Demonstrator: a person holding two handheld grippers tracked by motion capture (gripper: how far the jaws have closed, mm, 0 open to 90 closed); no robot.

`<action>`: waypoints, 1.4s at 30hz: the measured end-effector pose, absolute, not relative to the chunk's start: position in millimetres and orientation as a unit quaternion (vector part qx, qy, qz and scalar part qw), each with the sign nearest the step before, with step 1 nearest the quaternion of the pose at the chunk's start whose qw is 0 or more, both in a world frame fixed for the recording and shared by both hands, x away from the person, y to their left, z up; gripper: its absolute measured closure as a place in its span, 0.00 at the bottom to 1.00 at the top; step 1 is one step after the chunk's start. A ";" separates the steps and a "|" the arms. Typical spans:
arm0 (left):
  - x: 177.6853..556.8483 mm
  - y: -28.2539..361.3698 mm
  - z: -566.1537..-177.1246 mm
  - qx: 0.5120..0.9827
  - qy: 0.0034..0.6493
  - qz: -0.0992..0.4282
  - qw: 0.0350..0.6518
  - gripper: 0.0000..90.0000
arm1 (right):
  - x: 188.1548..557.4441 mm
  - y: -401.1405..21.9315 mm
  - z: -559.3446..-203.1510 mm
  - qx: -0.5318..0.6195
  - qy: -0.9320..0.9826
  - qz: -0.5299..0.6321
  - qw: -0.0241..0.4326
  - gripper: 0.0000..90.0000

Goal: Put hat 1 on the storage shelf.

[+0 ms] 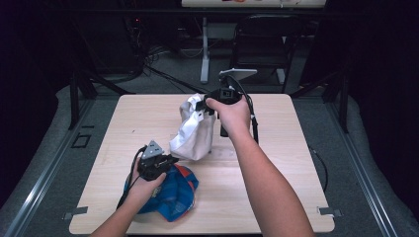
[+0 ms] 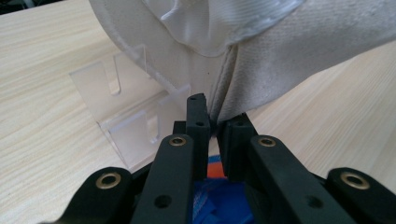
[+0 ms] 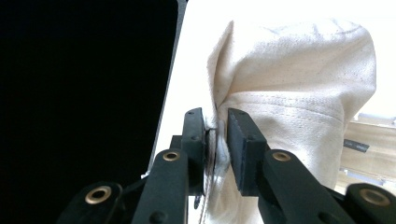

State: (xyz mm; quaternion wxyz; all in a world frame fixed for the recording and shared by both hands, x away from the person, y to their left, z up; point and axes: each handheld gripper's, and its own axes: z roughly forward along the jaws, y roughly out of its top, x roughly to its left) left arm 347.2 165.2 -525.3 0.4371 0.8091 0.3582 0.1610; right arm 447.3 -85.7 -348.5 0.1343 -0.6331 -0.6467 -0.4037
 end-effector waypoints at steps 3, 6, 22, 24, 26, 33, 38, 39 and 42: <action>346.7 163.7 -527.8 0.805 0.357 0.165 0.444 0.94 | 445.5 -91.4 -353.3 -0.631 -0.647 -0.408 0.133 0.83; 347.1 164.6 -527.7 0.806 0.357 0.167 0.442 0.93 | 442.8 -94.6 -353.1 -0.629 -0.645 -0.414 0.131 0.81; 324.0 181.7 -513.6 0.795 0.372 0.175 0.446 0.66 | 386.0 -153.4 -352.8 -0.555 -0.676 -0.483 0.029 0.63; 317.5 189.7 -511.6 0.797 0.372 0.185 0.438 0.64 | 376.0 -161.1 -360.6 -0.546 -0.682 -0.486 0.021 0.61; 315.4 193.1 -510.8 0.798 0.373 0.190 0.434 0.62 | 372.8 -164.0 -363.4 -0.544 -0.684 -0.485 0.020 0.61; 309.0 224.9 -512.7 0.779 0.420 0.192 0.424 0.59 | 345.2 -186.3 -395.3 -0.545 -0.689 -0.478 0.003 0.58; 307.8 252.6 -515.5 0.760 0.450 0.183 0.431 0.64 | 325.7 -195.2 -426.2 -0.559 -0.688 -0.463 0.011 0.66; 308.6 256.9 -516.0 0.761 0.453 0.181 0.428 0.64 | 323.0 -195.6 -430.4 -0.557 -0.690 -0.463 0.008 0.67; 310.4 265.2 -516.8 0.755 0.464 0.174 0.428 0.65 | 316.8 -194.3 -442.7 -0.554 -0.700 -0.450 -0.004 0.67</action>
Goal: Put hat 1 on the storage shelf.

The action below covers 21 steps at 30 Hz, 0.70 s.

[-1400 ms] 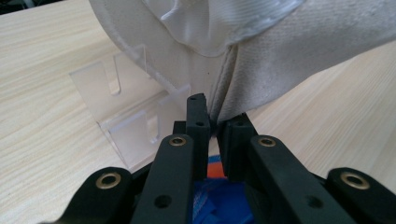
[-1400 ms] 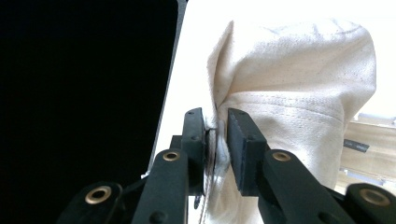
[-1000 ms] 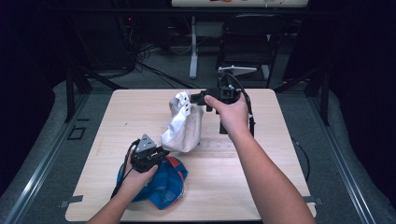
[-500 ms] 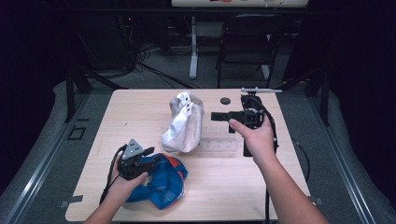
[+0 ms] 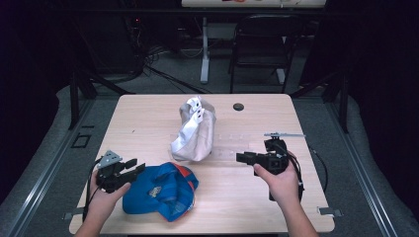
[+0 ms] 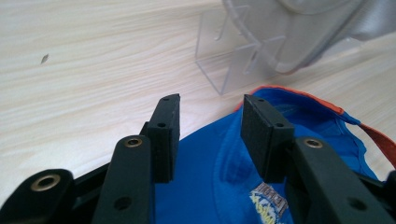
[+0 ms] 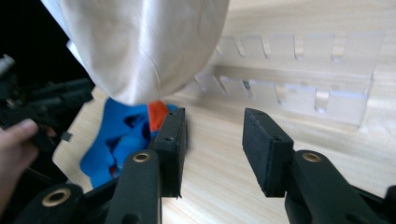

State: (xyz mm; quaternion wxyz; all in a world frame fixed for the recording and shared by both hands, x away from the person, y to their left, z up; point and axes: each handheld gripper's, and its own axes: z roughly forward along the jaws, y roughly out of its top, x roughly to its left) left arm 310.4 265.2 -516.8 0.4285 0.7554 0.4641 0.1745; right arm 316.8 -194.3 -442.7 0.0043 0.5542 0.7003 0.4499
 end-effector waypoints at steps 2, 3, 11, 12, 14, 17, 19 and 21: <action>311.9 271.9 -516.6 0.750 0.474 0.167 0.429 0.65 | 315.1 -193.4 -446.8 0.556 0.700 0.449 0.005 0.67; 312.8 275.6 -516.2 0.749 0.478 0.169 0.427 0.65 | 312.0 -189.1 -455.6 0.558 0.704 0.439 0.007 0.68; 312.4 277.9 -514.9 0.762 0.473 0.179 0.404 0.65 | 304.6 -169.4 -475.9 0.552 0.716 0.427 -0.008 0.71; 312.4 277.9 -514.9 0.762 0.473 0.179 0.404 0.65 | 304.6 -169.4 -475.9 0.552 0.716 0.427 -0.008 0.71; 312.1 278.5 -515.6 0.762 0.472 0.181 0.405 0.64 | 304.1 -165.2 -478.9 0.545 0.724 0.423 -0.001 0.71; 311.4 279.3 -517.2 0.763 0.475 0.178 0.401 0.64 | 302.5 -164.8 -482.3 0.544 0.717 0.436 -0.013 0.72; 310.4 279.1 -518.8 0.764 0.474 0.178 0.400 0.64 | 300.4 -160.3 -491.6 0.542 0.716 0.440 -0.025 0.72; 309.2 279.2 -519.1 0.767 0.472 0.178 0.396 0.64 | 300.2 -159.2 -494.0 0.541 0.718 0.438 -0.025 0.72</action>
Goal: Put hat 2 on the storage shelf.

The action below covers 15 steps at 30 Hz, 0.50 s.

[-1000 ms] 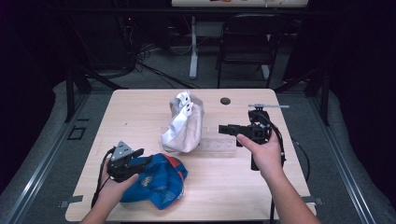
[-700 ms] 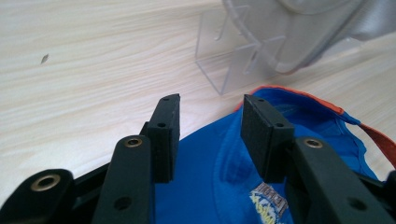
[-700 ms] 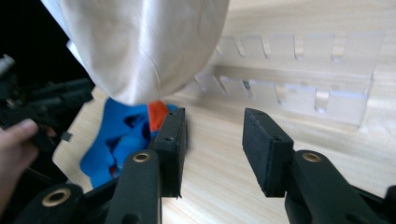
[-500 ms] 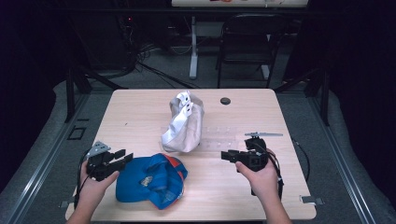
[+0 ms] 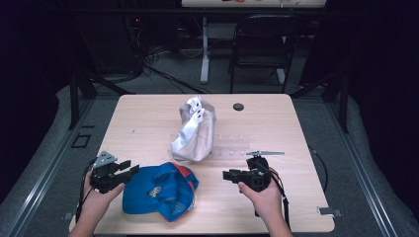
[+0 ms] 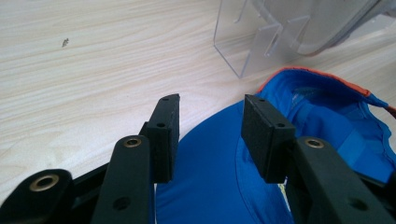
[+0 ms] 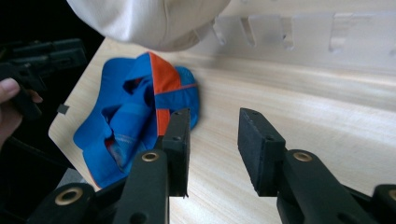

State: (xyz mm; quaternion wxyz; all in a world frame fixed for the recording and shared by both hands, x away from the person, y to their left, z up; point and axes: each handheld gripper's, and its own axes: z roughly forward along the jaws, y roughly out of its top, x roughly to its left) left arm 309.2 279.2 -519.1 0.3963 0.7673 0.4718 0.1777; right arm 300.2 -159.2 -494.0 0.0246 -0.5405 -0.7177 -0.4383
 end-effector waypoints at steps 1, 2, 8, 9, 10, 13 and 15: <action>307.1 278.8 -520.0 0.766 0.472 0.180 0.397 0.63 | 300.3 -155.9 -499.7 -0.541 -0.720 -0.433 0.030 0.72; 306.0 279.1 -520.5 0.767 0.472 0.181 0.395 0.63 | 300.7 -154.1 -502.5 -0.540 -0.722 -0.431 0.034 0.72; 299.2 282.2 -522.9 0.766 0.476 0.185 0.390 0.62 | 303.8 -135.8 -519.1 -0.537 -0.733 -0.414 0.062 0.72; 297.8 282.6 -523.2 0.767 0.476 0.185 0.388 0.62 | 304.0 -131.7 -521.4 -0.535 -0.737 -0.408 0.066 0.72; 297.8 282.6 -523.2 0.767 0.476 0.185 0.388 0.62 | 304.0 -131.7 -521.4 -0.535 -0.737 -0.408 0.066 0.72; 294.6 283.6 -524.1 0.769 0.474 0.188 0.386 0.62 | 305.4 -116.9 -530.0 -0.528 -0.746 -0.399 0.082 0.72; 292.8 284.7 -524.7 0.768 0.476 0.187 0.386 0.62 | 306.0 -113.7 -532.6 -0.526 -0.748 -0.396 0.087 0.73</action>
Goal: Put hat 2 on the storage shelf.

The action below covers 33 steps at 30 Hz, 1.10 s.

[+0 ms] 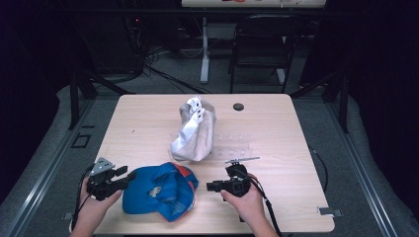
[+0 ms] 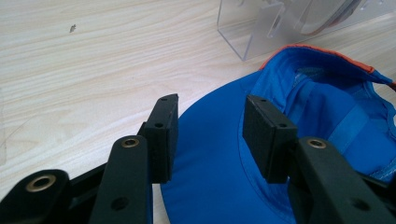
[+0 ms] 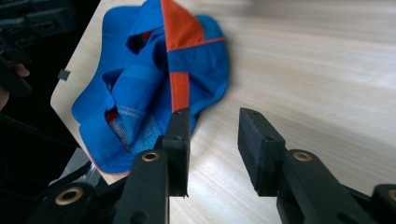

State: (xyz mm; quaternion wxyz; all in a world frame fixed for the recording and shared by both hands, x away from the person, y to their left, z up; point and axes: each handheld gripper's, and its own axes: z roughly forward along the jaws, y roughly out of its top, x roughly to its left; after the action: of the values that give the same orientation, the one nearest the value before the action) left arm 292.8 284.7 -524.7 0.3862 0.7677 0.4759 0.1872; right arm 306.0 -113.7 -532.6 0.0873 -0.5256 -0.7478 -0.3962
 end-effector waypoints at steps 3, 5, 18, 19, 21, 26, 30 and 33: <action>291.4 287.0 -526.0 0.765 0.480 0.188 0.385 0.62 | 307.6 -105.7 -540.4 -0.518 -0.753 -0.392 0.109 0.72; 290.6 287.6 -527.3 0.764 0.480 0.191 0.385 0.62 | 308.0 -100.6 -545.0 -0.520 -0.747 -0.395 0.123 0.72; 285.3 290.3 -528.2 0.765 0.484 0.193 0.379 0.62 | 315.7 -79.4 -565.3 -0.508 -0.744 -0.395 0.179 0.70; 284.6 291.4 -527.5 0.766 0.485 0.192 0.376 0.62 | 316.3 -78.1 -566.1 -0.508 -0.743 -0.396 0.180 0.70; 283.6 292.3 -527.8 0.762 0.487 0.194 0.379 0.62 | 319.0 -74.5 -569.1 -0.507 -0.744 -0.390 0.193 0.70; 282.7 293.1 -527.7 0.764 0.487 0.194 0.376 0.62 | 320.7 -70.1 -574.4 -0.504 -0.745 -0.387 0.206 0.71; 282.6 293.4 -528.0 0.762 0.489 0.198 0.376 0.62 | 320.4 -69.8 -574.4 -0.499 -0.737 -0.397 0.222 0.72; 282.9 293.7 -528.0 0.763 0.489 0.196 0.375 0.62 | 319.9 -72.4 -570.8 -0.497 -0.728 -0.410 0.233 0.74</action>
State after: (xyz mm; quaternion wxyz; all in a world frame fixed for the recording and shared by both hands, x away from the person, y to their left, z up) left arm 282.9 293.7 -528.0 0.3746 0.7631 0.4889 0.1957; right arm 319.9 -72.4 -570.8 0.2327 -0.4972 -0.7283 -0.4102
